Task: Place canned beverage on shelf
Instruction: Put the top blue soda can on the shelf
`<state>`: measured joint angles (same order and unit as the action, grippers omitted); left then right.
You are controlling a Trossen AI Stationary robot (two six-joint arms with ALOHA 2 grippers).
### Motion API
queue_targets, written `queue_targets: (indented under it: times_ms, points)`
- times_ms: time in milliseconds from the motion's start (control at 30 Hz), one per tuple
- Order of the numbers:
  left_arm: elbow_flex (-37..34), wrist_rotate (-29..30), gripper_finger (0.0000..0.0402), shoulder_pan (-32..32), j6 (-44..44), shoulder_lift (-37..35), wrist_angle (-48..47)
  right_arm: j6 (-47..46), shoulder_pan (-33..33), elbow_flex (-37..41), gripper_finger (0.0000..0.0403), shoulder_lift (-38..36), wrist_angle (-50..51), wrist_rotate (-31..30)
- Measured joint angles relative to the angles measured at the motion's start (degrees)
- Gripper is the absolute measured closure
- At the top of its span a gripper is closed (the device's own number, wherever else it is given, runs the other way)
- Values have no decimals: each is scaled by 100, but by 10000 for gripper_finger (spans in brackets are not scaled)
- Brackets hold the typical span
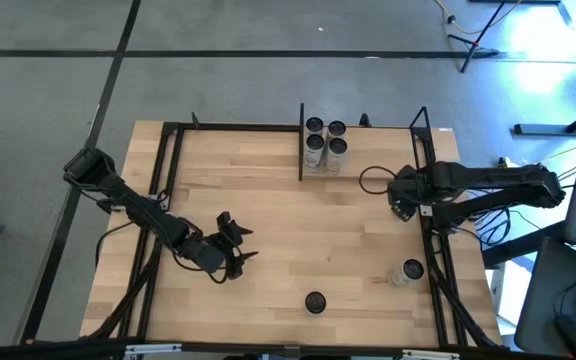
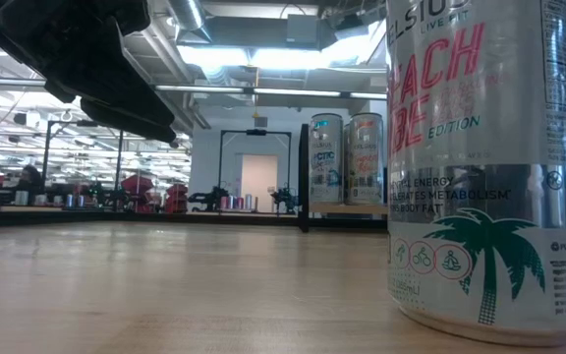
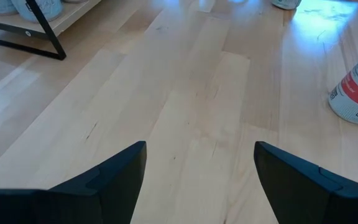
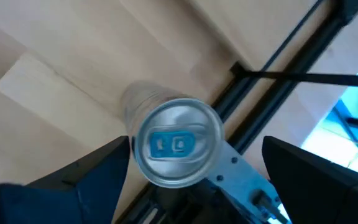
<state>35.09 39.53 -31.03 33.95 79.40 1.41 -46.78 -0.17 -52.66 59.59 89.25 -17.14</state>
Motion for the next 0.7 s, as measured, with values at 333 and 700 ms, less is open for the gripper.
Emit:
queue_targets:
  times_ms: [333,700]
  points:
    - [0,0,111,0,0,-1,-2,404,-100,371,55,4,-580,334]
    - [0,2,111,0,-20,-1,-7,553,-100,669,117,105,-874,385]
